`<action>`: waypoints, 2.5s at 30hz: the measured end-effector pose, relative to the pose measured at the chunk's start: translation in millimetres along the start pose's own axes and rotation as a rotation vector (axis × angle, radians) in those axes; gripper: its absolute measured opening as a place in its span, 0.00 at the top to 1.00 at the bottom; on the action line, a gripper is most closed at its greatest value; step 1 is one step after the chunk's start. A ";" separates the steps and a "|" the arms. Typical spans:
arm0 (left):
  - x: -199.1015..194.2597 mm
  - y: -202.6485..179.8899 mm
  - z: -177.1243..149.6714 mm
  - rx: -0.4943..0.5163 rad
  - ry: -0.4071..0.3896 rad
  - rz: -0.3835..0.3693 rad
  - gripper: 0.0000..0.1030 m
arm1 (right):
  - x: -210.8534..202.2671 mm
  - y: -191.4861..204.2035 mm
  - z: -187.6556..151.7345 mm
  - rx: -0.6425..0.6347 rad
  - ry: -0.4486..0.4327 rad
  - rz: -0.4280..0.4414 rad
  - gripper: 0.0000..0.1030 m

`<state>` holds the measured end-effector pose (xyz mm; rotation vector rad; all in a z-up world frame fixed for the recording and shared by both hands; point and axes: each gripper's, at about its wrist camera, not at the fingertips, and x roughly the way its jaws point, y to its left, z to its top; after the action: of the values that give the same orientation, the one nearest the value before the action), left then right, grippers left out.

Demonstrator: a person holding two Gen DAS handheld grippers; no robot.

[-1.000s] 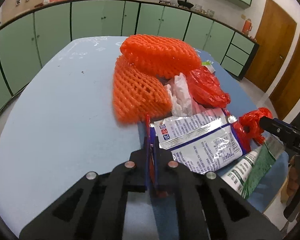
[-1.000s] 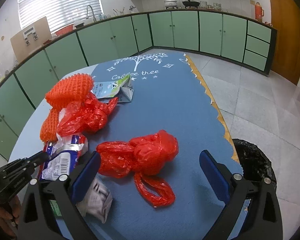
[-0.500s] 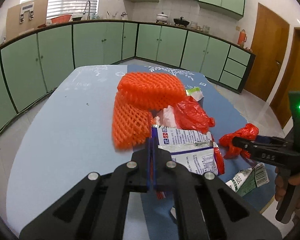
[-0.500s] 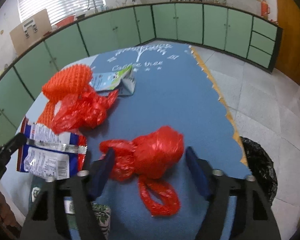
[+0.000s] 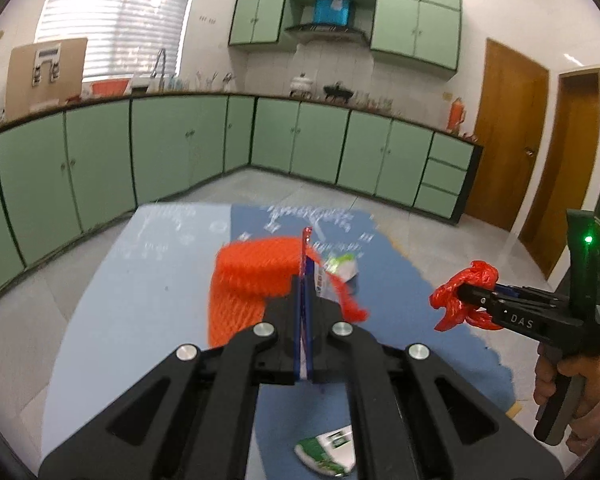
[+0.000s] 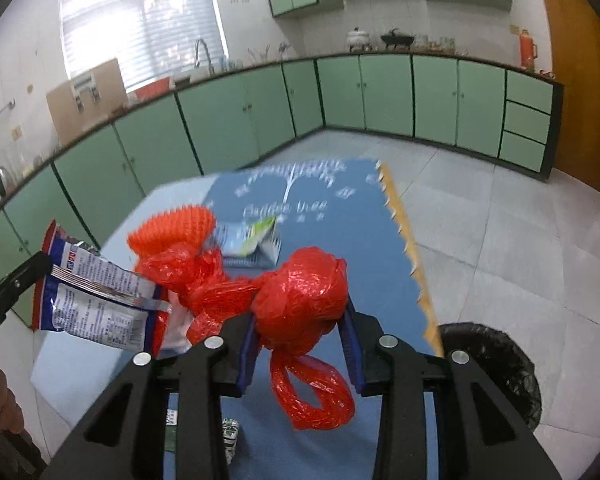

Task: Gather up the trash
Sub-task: 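Close the right gripper on the red plastic bag and lift it, then carry the wrapper and red bag to the bin and release them, then grasp the white crumpled paper and green packet with the right gripper while the left approaches the red bag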

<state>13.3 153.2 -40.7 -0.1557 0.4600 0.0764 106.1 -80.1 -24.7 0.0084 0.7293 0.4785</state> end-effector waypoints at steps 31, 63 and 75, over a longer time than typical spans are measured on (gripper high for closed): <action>155.0 -278.7 -31.1 0.273 0.190 -0.511 0.99 | -67.0 -225.0 -76.1 0.331 0.026 -0.416 0.65; 95.6 -115.5 -24.9 0.148 0.160 -0.122 0.44 | -41.6 -131.6 -49.5 0.186 -0.005 -0.138 0.16; 45.8 -5.9 -63.1 0.035 0.211 0.150 0.41 | -7.8 -19.9 -58.8 0.001 0.060 0.140 0.16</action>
<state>27.3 138.7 -116.2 -0.0945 0.6833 0.1999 71.6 -110.3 -67.3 0.0466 0.7909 0.6136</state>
